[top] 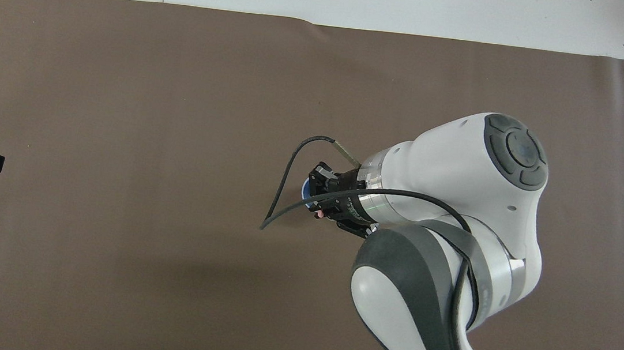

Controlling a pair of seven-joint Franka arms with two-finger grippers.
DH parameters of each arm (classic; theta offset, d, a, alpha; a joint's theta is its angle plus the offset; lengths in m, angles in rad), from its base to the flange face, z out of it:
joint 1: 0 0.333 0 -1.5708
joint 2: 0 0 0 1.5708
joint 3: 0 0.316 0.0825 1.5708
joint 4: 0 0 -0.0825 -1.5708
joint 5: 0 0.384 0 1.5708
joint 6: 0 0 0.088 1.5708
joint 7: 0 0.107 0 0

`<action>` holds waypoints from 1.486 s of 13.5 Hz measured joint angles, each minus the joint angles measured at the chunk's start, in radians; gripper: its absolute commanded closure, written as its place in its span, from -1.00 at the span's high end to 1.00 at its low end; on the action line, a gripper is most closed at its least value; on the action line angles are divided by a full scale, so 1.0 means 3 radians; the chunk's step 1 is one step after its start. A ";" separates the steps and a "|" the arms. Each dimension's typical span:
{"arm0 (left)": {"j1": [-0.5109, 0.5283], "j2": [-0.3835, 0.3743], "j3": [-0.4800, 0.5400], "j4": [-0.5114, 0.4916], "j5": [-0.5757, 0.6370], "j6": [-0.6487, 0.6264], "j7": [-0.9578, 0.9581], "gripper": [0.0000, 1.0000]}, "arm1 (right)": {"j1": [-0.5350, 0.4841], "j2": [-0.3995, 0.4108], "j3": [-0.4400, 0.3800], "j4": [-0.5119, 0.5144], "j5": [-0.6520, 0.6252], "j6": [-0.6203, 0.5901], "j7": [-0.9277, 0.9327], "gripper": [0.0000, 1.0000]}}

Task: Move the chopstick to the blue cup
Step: 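Lift the pink stick with the right gripper over the blue cup, then drop the pink stick into the blue cup with the right gripper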

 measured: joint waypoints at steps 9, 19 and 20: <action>0.0000 0.0000 0.0000 0.0000 0.0000 -0.0001 -0.0002 1.00 | -0.0002 0.0124 -0.0012 -0.0220 -0.0026 0.0382 -0.0004 1.00; 0.0000 0.0000 0.0000 0.0000 0.0000 -0.0001 -0.0003 1.00 | -0.0509 -0.0131 -0.0058 0.0129 -0.1350 -0.0019 -0.1650 1.00; 0.0000 0.0000 0.0000 0.0000 0.0000 -0.0001 -0.0003 1.00 | -0.0585 -0.0222 -0.0061 0.0138 -0.1448 -0.0132 -0.1884 1.00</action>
